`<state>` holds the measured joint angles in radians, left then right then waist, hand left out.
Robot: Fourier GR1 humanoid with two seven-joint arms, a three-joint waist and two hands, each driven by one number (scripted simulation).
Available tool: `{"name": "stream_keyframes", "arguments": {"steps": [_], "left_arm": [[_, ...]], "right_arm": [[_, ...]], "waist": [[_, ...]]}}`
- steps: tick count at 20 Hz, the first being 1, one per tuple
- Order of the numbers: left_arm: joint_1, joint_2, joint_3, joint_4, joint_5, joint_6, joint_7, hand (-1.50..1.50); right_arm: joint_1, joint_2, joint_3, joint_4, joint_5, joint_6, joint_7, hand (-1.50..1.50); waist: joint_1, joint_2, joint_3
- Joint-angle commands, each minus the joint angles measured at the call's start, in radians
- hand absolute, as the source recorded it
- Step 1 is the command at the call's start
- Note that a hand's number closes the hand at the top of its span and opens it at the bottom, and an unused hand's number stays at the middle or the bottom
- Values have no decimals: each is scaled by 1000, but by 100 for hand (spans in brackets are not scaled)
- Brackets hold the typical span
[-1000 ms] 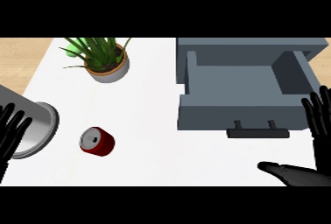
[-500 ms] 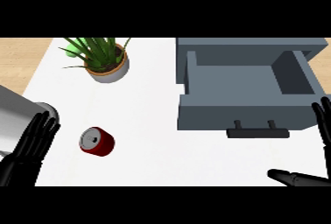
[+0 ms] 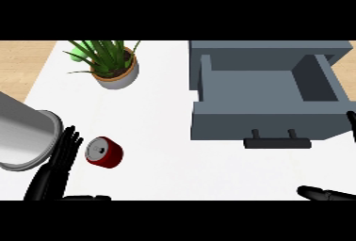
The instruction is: Pick up the can, place it into the drawer and close the drawer
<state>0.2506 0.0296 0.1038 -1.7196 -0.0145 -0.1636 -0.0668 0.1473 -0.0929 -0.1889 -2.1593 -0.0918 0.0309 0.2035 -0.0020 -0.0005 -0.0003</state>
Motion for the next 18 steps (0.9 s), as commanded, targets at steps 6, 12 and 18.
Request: {"name": "stream_keyframes", "arguments": {"steps": [6, 12, 18], "left_arm": [[-11, -4, 36, 217, -23, 19, -170, -150], [-150, 11, 77, 435, -17, 40, -246, -150], [-268, 69, 128, 641, -4, 33, -319, -150]], "right_arm": [[67, 39, 3, -72, -1, 32, -9, -150], [78, 3, -81, -95, -82, 72, 35, -150], [1, 4, -58, -103, -18, 33, 99, -150]], "waist": [[0, 0, 0], [-3, 0, 0], [-2, 0, 0]]}}
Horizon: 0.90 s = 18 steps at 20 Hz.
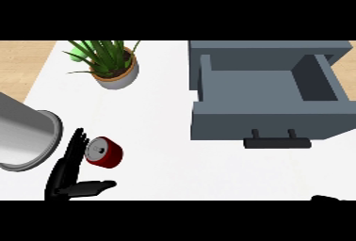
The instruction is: Pick up the can, place it into the drawer and close the drawer
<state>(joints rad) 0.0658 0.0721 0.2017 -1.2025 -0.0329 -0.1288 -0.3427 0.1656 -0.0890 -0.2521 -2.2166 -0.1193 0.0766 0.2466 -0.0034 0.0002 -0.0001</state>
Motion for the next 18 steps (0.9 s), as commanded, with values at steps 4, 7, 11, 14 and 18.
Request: {"name": "stream_keyframes", "arguments": {"steps": [4, 7, 11, 14, 18], "left_arm": [[-76, -5, 20, 195, 1, 52, -82, -150], [-70, 39, 36, 194, 34, 8, -95, -150], [-258, 63, 59, 466, 9, 33, -206, -150], [-233, 81, 57, 425, 48, 0, -183, -150], [-327, 42, 22, 544, 5, 32, -233, -150]], "right_arm": [[-3, 5, -7, -55, -7, 12, 50, -150], [14, -23, -89, -21, -62, 54, 24, -150], [-26, 10, -29, 56, 4, 42, -23, -150], [14, 38, -20, -14, 8, 44, -11, -150], [-33, -20, -74, -30, -33, 43, 61, -150]], "waist": [[0, 0, 0], [1, -1, 0], [-2, 1, 0], [0, 0, 0], [-3, 0, 0]]}}
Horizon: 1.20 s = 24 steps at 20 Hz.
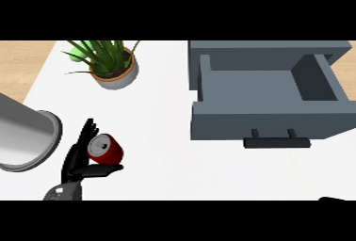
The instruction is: Pick up the can, place it into the drawer and close the drawer
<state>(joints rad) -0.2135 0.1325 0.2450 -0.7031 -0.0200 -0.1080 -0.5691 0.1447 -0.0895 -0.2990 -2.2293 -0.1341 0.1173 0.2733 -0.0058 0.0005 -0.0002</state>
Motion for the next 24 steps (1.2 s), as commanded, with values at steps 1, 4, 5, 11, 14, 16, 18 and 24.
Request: {"name": "stream_keyframes", "arguments": {"steps": [1, 4, 5, 11, 14, 16, 18, 24], "left_arm": [[-54, -3, -21, 15, 14, -38, 43, -150], [-76, 6, -53, 68, -25, -56, 0, -150], [-90, 7, -39, 192, -33, -72, -117, -150], [-189, 26, -19, 199, 32, -176, -43, 150], [-105, -28, -65, 192, -4, -149, -148, 150], [-185, 17, -39, 169, 32, -186, -65, 150], [-177, 5, -50, 233, 13, -183, -154, 150], [-300, -108, -3, 170, 70, 10, -36, 150]], "right_arm": [[-10, 24, 20, -27, 28, -27, 22, -150], [-49, 21, 44, 21, 71, -27, -9, -150], [-22, 16, 18, -1, 17, -4, -3, -150], [-67, 6, 34, -42, 46, -39, 80, -150], [-52, -29, -52, -1, -17, 0, 32, -150], [-13, 52, 67, -83, 98, -49, 58, -150], [-12, 2, -22, -12, 16, 9, 5, -150], [-35, -20, -44, 9, -15, 20, -4, -150]], "waist": [[1, -1, 0], [2, 0, 0], [-3, 1, -1], [-1, 1, -1], [0, 0, 0], [0, 0, 0], [-2, 1, 0], [-7, 1, 0]]}}
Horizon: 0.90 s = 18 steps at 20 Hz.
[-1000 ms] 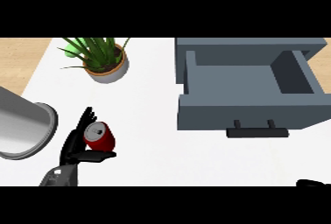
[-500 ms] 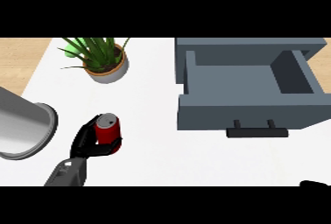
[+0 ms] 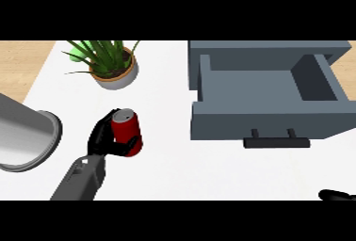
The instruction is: Pick up the can, place it into the drawer and close the drawer
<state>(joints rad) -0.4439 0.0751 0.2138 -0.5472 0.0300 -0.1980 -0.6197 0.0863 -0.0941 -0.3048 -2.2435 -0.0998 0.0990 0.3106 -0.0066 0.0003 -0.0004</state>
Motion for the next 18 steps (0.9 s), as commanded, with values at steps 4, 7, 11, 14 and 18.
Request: {"name": "stream_keyframes", "arguments": {"steps": [4, 7, 11, 14, 18], "left_arm": [[-155, -34, 61, 81, 42, 149, 15, 150], [-200, -56, 34, -18, 58, 173, 122, 150], [-228, -74, -30, -99, 41, 230, 222, 150], [-285, -75, -141, -194, 91, 285, 320, 150], [-303, -75, -170, -316, 101, 319, 470, 150]], "right_arm": [[-22, -12, -17, 12, 13, -9, -2, -150], [54, 6, -24, -36, -21, 25, -18, -150], [42, 53, 17, 43, 68, -1, -101, -150], [27, -11, -56, 1, -23, 22, -40, -150], [-31, 17, 13, -40, 61, -44, 29, -150]], "waist": [[-5, 3, 0], [-3, -1, 0], [5, -2, 1], [0, -7, 1], [7, -4, 0]]}}
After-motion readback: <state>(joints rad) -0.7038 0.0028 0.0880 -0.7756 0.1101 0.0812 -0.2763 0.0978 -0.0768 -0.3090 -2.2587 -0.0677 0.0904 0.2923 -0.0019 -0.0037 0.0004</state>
